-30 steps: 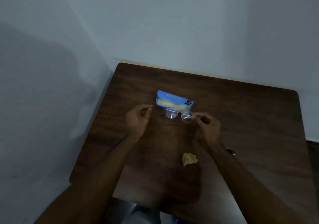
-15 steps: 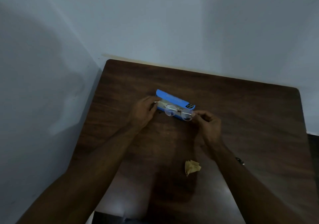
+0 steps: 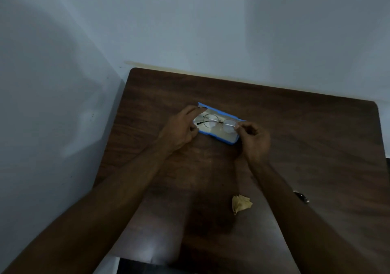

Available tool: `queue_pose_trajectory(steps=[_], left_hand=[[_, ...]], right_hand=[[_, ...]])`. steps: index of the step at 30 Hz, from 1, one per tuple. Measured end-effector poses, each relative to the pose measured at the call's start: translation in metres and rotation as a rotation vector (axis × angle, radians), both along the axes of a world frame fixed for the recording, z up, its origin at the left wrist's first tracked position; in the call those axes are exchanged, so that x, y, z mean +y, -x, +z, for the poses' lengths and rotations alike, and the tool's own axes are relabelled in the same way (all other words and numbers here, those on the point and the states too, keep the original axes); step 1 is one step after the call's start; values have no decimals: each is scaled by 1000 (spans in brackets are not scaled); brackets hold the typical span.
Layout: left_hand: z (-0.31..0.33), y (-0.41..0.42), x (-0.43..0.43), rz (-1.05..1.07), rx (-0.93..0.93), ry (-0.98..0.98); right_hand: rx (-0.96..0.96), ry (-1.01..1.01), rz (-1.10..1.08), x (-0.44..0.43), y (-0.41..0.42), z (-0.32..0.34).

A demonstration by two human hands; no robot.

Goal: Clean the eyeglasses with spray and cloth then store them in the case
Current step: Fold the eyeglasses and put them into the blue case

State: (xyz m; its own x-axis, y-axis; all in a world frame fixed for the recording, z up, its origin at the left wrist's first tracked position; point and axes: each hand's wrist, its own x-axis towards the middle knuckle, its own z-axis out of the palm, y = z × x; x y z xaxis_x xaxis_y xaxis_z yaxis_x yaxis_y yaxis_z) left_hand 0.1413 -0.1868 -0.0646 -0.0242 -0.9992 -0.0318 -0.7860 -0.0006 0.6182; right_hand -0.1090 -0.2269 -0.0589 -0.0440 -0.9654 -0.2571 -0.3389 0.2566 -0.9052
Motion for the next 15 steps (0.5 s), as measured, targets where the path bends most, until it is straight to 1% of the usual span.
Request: queue_pose_trajectory(steps=[3,6,10,15], left_hand=[[0,-1,0,-4,34,27],[-1,-1,0,-3,29,53],[-6,-2,0,12,16,40],[-12,0,1,34,8,33]], right_hand=[[136,28,116,-4,-8,0],[297,97,224,-7,-12,2],[619,221,356,-13,-12,5],[790,301,483,-11,-9,3]])
